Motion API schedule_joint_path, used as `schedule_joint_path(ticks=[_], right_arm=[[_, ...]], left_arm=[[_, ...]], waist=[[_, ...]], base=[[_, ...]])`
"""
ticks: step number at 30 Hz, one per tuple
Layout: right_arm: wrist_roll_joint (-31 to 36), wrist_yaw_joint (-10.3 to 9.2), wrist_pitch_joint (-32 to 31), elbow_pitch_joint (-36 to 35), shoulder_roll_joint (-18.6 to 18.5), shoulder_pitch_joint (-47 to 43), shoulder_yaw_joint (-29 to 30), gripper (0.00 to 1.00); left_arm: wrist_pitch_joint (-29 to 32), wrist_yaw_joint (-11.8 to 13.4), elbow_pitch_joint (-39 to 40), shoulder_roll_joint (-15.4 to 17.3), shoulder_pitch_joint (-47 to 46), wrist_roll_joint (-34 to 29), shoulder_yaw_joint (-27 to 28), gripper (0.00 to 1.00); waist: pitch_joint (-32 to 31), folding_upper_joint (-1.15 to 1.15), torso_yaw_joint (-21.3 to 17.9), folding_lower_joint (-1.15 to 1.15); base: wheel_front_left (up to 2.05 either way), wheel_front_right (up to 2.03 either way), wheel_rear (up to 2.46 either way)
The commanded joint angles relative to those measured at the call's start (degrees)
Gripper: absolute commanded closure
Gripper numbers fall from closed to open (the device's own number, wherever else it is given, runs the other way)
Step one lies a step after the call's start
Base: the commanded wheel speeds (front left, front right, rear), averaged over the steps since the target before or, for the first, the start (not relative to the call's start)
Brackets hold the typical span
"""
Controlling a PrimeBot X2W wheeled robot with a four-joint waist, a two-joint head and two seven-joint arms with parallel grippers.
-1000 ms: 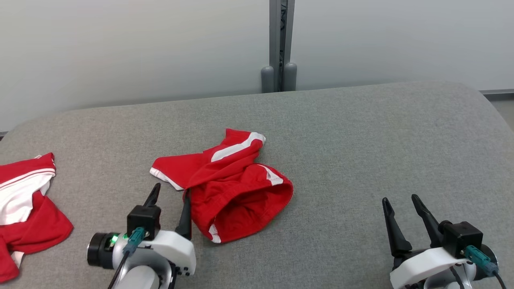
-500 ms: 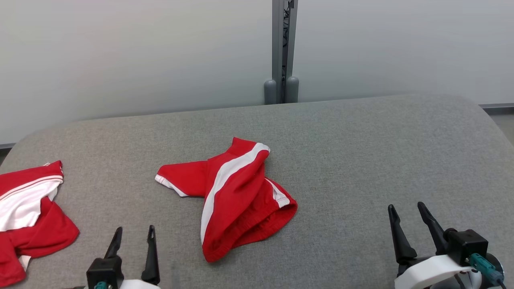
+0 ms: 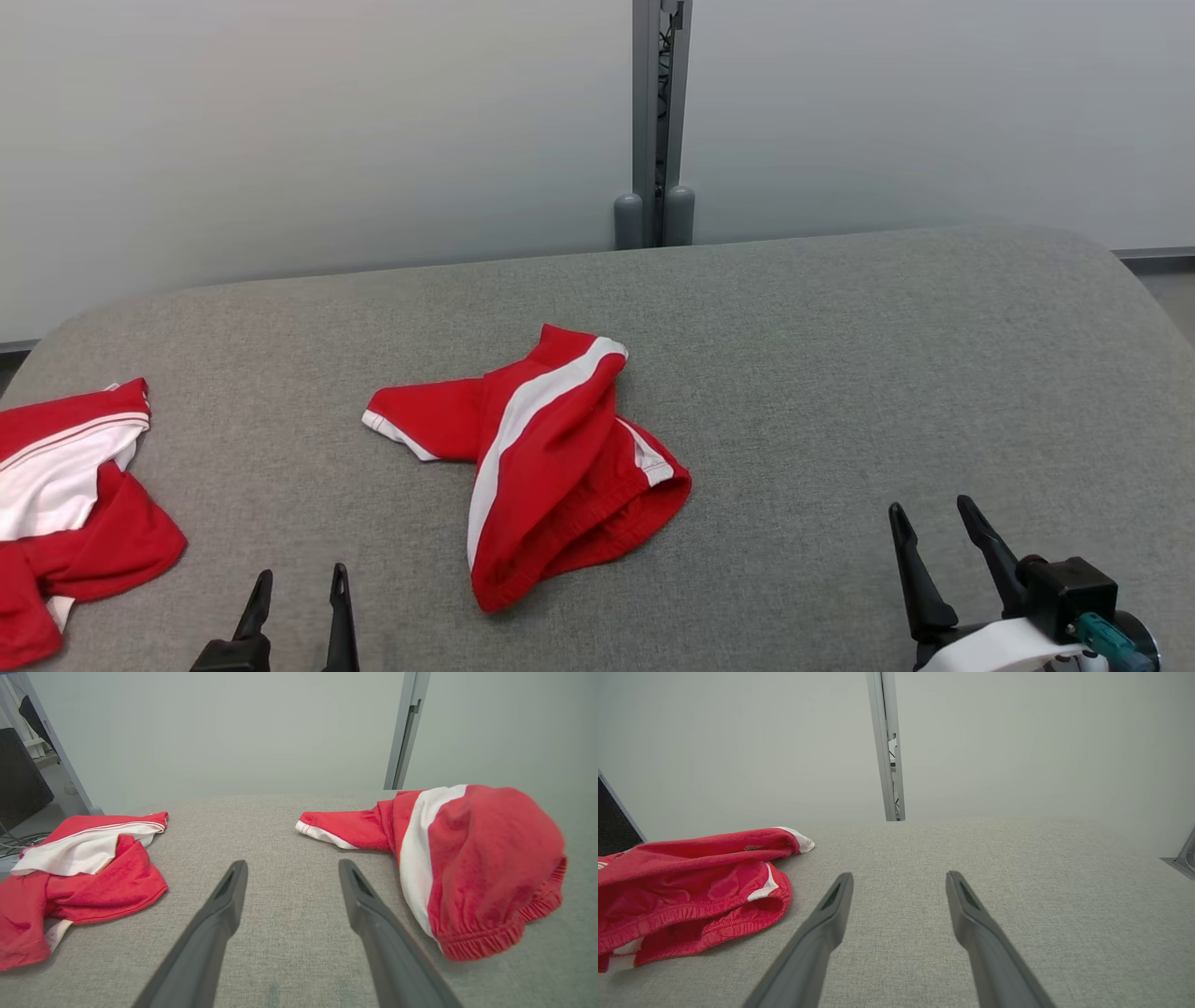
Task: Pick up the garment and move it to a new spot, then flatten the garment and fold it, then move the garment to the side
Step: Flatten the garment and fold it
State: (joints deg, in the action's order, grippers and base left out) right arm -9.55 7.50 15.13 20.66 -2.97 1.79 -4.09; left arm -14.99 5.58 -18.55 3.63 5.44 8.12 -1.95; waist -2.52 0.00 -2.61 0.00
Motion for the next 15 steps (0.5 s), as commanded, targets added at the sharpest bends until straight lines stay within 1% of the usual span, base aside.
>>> schedule_joint_path(ticks=[1,4,6,10,15], right_arm=[[0.2,-0.02,0.0,0.0,-0.2,0.1,-0.3,0.0],[-0.1,-0.02,0.0,0.4,-0.3,0.4,-1.7,0.0],[-0.3,-0.02,0.0,0.8,-0.5,0.7,-4.1,0.0],[-2.0,-0.02,0.0,1.6,-0.9,1.4,-10.7,0.0],[-4.6,-0.02,0.0,3.0,-1.0,3.3,-21.4,0.0]], left_arm=[[-0.3,-0.5,0.0,0.1,-0.5,-0.6,0.3,0.0],[-0.3,-1.1,-0.3,-0.2,-1.0,-1.1,0.4,0.0],[-0.3,-1.5,-0.3,-0.4,-1.3,-1.4,0.1,0.0],[-0.3,-2.0,-0.3,-0.6,-1.5,-1.7,-0.6,0.0],[-0.3,-1.8,-0.8,-0.6,-1.5,-0.3,-2.2,0.0]], waist=[[0.2,0.0,0.2,0.0],[0.6,0.0,0.7,0.0],[1.1,0.0,1.3,0.0],[2.1,0.0,3.2,0.0],[3.1,0.0,6.6,0.0]], base=[[0.0,0.0,0.0],[0.0,0.0,0.0],[0.0,0.0,0.0],[0.0,0.0,0.0],[0.0,0.0,0.0]])
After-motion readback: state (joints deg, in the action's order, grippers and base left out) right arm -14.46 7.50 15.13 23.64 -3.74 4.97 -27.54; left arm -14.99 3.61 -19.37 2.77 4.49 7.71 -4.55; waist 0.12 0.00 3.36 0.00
